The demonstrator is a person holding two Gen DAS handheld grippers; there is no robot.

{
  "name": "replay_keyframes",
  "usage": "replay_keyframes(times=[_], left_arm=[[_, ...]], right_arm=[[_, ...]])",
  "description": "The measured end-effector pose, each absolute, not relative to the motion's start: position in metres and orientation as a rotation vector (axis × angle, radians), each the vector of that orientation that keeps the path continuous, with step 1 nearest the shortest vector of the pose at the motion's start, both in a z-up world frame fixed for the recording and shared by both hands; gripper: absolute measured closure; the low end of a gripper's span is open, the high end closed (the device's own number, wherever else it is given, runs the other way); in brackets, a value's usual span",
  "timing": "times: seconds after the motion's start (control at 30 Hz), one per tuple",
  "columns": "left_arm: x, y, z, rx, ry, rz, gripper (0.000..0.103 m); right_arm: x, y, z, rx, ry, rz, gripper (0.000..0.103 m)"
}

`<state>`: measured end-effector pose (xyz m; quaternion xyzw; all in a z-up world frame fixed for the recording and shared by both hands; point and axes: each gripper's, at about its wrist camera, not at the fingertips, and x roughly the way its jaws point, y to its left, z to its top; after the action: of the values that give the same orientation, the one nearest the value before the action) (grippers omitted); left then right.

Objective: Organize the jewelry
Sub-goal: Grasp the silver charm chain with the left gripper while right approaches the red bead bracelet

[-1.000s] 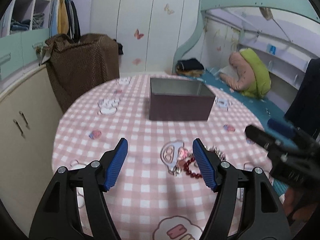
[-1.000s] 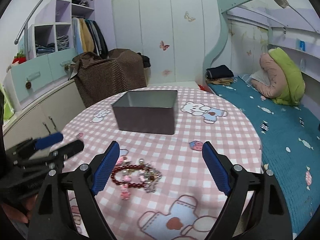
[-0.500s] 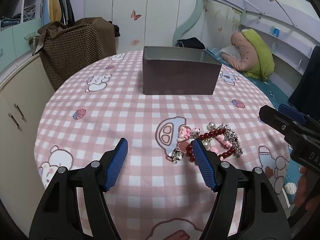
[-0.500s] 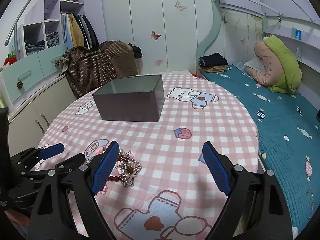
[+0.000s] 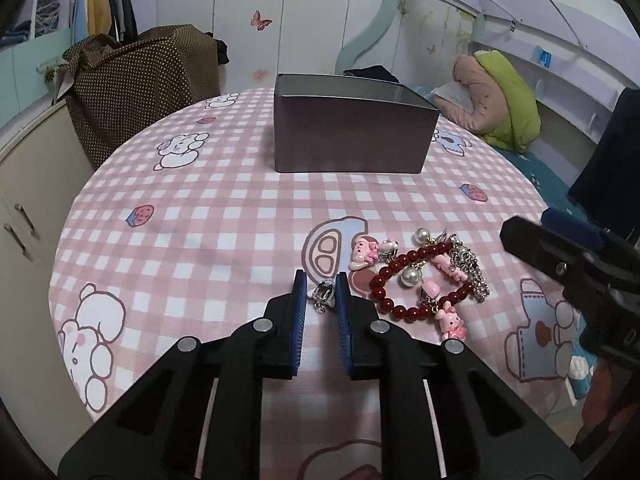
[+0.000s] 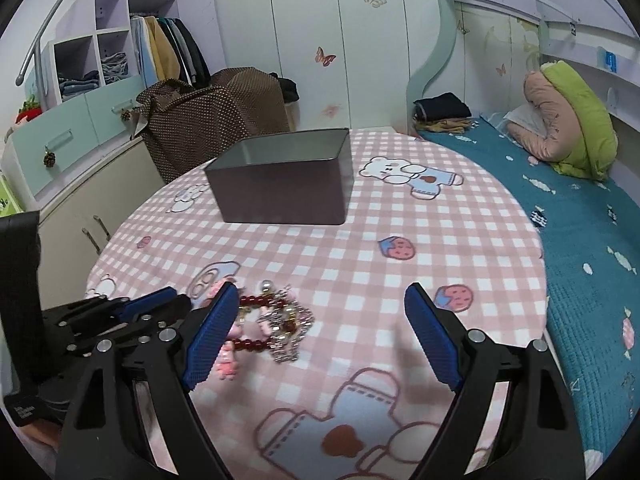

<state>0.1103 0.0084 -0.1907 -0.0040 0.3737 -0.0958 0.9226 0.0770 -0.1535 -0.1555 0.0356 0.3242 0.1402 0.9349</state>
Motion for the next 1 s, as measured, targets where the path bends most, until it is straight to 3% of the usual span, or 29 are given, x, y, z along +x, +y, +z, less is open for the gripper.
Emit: replay_keyframes(times=[0.17, 0.47, 0.6, 1.0], left_arm=[[0.110, 0.014, -0.189, -0.046, 0.764, -0.201, 0.088], [0.103, 0.024, -0.189, -0.080, 0.749, -0.232, 0.088], [0.102, 0.027, -0.189, -0.092, 0.746, -0.241, 0.088], [0.099, 0.041, -0.192, -0.127, 0.740, -0.265, 0.088]], right_arm=[[0.071, -0.132, -0.162, 0.044, 0.704, 0.358, 0.059], [0.075, -0.122, -0.166, 0.061, 0.759, 0.369, 0.093], [0.075, -0.121, -0.167, 0.105, 0.795, 0.368, 0.097], [0.080, -0.120, -0.179, 0.173, 0.897, 0.287, 0.096]])
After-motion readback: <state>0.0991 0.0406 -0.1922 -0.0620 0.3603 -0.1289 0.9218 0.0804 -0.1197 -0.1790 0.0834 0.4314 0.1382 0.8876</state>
